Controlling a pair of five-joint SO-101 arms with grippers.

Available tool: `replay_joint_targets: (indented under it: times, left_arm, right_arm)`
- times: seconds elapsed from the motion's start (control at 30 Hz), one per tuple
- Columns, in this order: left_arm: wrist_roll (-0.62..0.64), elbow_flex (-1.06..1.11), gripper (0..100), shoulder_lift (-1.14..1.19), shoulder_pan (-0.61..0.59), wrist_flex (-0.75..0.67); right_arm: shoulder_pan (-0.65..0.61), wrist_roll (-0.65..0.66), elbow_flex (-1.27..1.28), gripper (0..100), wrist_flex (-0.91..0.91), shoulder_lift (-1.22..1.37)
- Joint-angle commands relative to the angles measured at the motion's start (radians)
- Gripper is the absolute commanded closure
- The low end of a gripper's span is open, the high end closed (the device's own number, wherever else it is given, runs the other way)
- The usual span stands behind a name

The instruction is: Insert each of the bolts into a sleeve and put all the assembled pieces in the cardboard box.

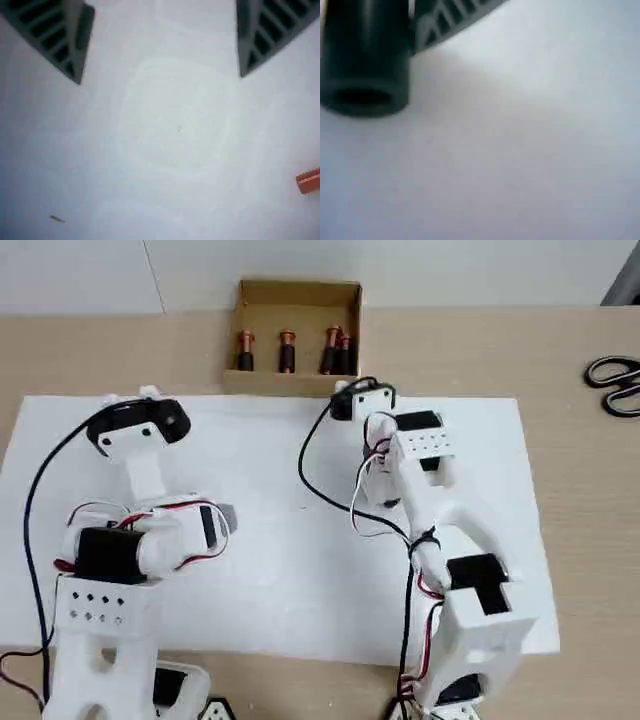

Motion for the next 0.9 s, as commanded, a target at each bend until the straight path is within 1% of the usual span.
replay_joint_targets:
  times: [0.0, 0.13, 0.4, 0.43, 0.53, 0.63, 0.73, 0.8, 0.87]
  left_arm:
    - [-0.012, 0.004, 81, -0.018, 0.005, -0.012]
    - [-0.012, 0.007, 81, -0.018, 0.005, -0.012]
    - [-0.012, 0.007, 81, -0.018, 0.005, -0.012]
    - [-0.012, 0.007, 81, -0.018, 0.005, -0.012]
    - [-0.009, 0.008, 81, -0.011, 0.003, -0.014]
    - [-0.003, 0.008, 81, -0.009, 0.002, -0.017]
    - [0.071, 0.012, 81, -0.008, -0.003, -0.029]
    - [0.123, 0.039, 81, 0.006, -0.008, -0.069]
    - [0.11, 0.061, 80, 0.029, -0.009, -0.081]
  right_arm:
    - [-0.004, -0.012, -0.083, 86.0, -0.004, 0.012]
    - [-0.004, -0.012, -0.123, 85.9, -0.004, 0.041]
    - [-0.004, -0.012, -0.124, 86.7, -0.002, 0.125]
    - [-0.004, -0.009, -0.124, 88.6, -0.002, 0.134]
    - [-0.004, -0.006, -0.132, 99.8, -0.002, 0.136]
    - [0.002, -0.009, -0.138, 99.7, 0.001, 0.101]
    - [0.002, -0.011, -0.158, 99.5, 0.041, 0.035]
    - [0.002, -0.012, -0.18, 99.5, 0.059, -0.002]
    - [0.002, -0.012, -0.204, 99.5, 0.079, -0.027]
